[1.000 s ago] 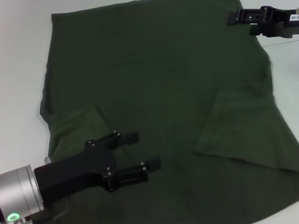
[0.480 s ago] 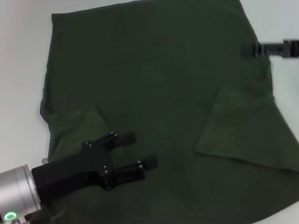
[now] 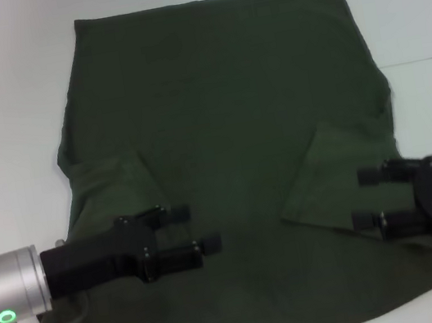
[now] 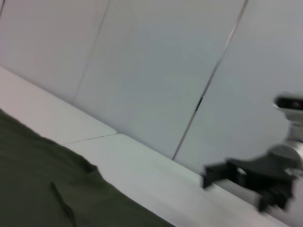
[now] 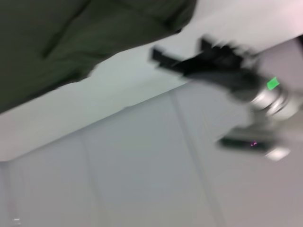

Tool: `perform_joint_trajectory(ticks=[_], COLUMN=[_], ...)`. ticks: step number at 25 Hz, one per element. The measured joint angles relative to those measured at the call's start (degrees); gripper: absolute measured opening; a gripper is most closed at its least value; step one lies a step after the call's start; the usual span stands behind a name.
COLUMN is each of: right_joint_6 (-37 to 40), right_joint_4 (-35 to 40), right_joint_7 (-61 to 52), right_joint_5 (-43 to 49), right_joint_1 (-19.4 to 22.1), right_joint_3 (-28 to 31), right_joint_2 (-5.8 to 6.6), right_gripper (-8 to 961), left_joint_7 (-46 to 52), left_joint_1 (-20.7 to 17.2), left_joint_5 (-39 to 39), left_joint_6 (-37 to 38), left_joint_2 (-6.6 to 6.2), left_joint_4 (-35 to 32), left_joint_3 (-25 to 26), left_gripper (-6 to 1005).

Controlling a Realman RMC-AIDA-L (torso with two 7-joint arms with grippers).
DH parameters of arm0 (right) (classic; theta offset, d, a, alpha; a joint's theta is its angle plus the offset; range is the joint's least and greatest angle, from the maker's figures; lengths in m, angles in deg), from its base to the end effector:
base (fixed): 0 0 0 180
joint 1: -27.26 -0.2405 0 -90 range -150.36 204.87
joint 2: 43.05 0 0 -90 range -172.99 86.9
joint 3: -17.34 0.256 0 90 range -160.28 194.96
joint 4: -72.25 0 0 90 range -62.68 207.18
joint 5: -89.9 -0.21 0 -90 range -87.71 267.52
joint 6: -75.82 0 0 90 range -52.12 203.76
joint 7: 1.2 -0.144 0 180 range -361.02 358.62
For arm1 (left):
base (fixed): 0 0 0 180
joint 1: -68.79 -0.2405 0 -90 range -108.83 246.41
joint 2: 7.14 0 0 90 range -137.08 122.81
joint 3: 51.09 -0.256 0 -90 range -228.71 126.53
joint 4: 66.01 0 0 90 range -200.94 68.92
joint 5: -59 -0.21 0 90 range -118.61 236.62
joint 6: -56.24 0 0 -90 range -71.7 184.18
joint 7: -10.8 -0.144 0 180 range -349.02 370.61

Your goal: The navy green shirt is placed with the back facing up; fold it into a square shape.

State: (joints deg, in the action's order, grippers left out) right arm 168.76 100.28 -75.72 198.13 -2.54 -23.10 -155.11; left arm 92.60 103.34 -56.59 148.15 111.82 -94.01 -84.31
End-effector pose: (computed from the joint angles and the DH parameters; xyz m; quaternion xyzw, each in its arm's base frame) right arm 0.2821 0.3228 0.0263 -0.9294 0.2150 0.2735 0.1234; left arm -0.2471 0.3296 -0.0172 -0.9107 -0.2717 -0.3019 0.0753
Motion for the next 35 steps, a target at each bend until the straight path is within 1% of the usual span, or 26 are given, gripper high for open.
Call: perform_joint_trajectory(ticks=[4, 6, 7, 8, 9, 10, 12, 14, 15, 18, 21, 25, 27, 28, 35], right_joint_6=[0.79, 0.77, 0.77, 0.78, 0.77, 0.69, 0.48, 0.44, 0.47, 0.98, 1.21, 1.26, 1.27, 1.27, 1.25], right_joint_4=[-0.46, -0.59, -0.61, -0.62, -0.63, -0.64, -0.65, -0.67, -0.68, -0.70, -0.70, -0.70, -0.70, -0.70, -0.69], right_joint_7=[3.11, 4.05, 4.40, 4.63, 4.77, 4.91, 5.28, 5.35, 5.30, 5.06, 4.96, 4.46, 4.24, 4.22, 4.21], right_joint_5=[1.00, 1.00, 1.00, 1.00, 0.99, 1.04, 1.23, 1.60, 1.72, 1.92, 2.72, 3.78, 4.40, 4.60, 4.85], right_joint_1=[0.98, 1.32, 1.43, 1.51, 1.54, 1.54, 1.54, 1.39, 1.30, 1.22, 1.09, 0.55, 0.25, 0.18, 0.00], right_joint_3=[-0.01, 0.26, 0.37, 0.40, 0.30, 0.14, -0.12, -0.17, -0.17, -0.17, -0.17, -0.16, -0.17, -0.16, -0.16], right_joint_2=[-0.69, -0.83, -0.84, -0.85, -0.86, -0.86, -0.86, -0.86, -0.78, -0.43, -0.15, -0.03, -0.03, -0.03, -0.12], right_gripper=[900, 900, 900, 900, 900, 900, 900, 900, 900, 900, 900, 900, 900, 900, 899], left_joint_7=[4.42, 9.38, 12.45, 14.20, 18.04, 20.76, 26.50, 33.87, 35.17, 40.25, 43.00, 45.87, 46.23, 46.77, 45.98], left_joint_1=[0.05, 0.63, 0.97, 1.12, 1.36, 1.40, 1.29, 0.80, 0.69, -0.05, -0.64, -1.43, -1.58, -2.16, -3.29], left_joint_5=[-0.06, -0.12, -0.18, -0.37, -0.95, -1.61, -3.47, -7.72, -8.64, -14.98, -19.99, -25.31, -25.98, -26.76, -26.88], left_joint_6=[-0.13, 0.02, 0.09, 0.17, 0.29, 0.32, 0.26, -0.48, -0.65, -1.33, -2.47, -4.07, -4.37, -4.98, -7.36], left_joint_2=[-0.41, -1.57, -2.44, -2.94, -3.90, -4.48, -5.22, -6.11, -6.29, -7.11, -7.49, -7.53, -7.48, -7.24, -6.67], left_joint_4=[-2.10, -3.09, -3.42, -3.49, -3.84, -4.30, -5.87, -7.90, -8.25, -9.20, -9.34, -9.76, -9.77, -9.78, -9.24], left_joint_3=[0.61, 1.57, 2.40, 3.01, 4.35, 5.44, 7.64, 11.05, 11.90, 17.68, 20.79, 21.80, 21.85, 22.06, 21.82], left_gripper=[920, 920, 920, 920, 920, 920, 920, 920, 920, 920, 920, 919, 919, 919, 920])
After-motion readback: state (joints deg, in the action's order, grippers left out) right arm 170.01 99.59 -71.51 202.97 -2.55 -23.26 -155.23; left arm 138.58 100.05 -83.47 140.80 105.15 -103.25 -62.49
